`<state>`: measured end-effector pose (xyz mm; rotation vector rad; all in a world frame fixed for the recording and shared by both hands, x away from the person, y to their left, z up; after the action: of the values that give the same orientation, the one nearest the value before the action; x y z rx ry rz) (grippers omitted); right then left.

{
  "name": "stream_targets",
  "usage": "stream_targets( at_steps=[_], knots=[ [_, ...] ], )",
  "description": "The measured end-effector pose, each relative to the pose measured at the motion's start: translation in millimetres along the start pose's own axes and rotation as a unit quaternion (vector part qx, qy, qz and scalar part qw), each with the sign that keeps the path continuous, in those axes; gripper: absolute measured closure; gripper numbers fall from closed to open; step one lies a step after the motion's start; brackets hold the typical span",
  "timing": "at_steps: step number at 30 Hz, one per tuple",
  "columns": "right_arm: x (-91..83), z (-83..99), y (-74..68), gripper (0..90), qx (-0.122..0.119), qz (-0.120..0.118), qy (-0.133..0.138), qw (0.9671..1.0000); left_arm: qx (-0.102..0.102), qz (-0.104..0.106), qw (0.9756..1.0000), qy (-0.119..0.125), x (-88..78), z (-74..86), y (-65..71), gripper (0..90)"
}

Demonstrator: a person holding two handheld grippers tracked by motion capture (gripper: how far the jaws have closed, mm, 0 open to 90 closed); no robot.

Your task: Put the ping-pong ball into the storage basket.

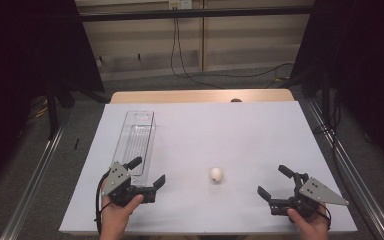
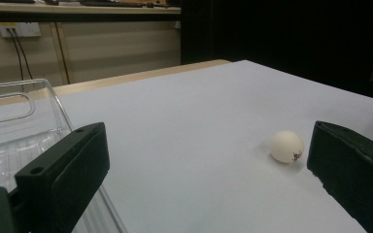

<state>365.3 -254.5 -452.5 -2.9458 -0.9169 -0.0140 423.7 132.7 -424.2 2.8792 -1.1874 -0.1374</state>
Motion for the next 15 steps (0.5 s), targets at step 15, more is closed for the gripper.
stream_targets(
  at_steps=[15],
  knots=[
    [-0.7, 0.5, 1.3, 1.7, 0.002, 0.001, -0.001, 1.0000, -0.005, 0.014, 0.9999, 0.002, 15.6, -6.6, 10.3, 1.7]
  ],
)
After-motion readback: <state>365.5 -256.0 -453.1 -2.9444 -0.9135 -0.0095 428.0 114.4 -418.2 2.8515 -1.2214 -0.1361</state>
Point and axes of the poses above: each handheld gripper's, and its own axes: x roughly forward along the jaws, z roughly out of its underside, y roughly to its right, the point moved 6 cm from there along x, roughly forward along the jaws, and after that the axes turned 9 degrees about y, right-handed, at the moved point
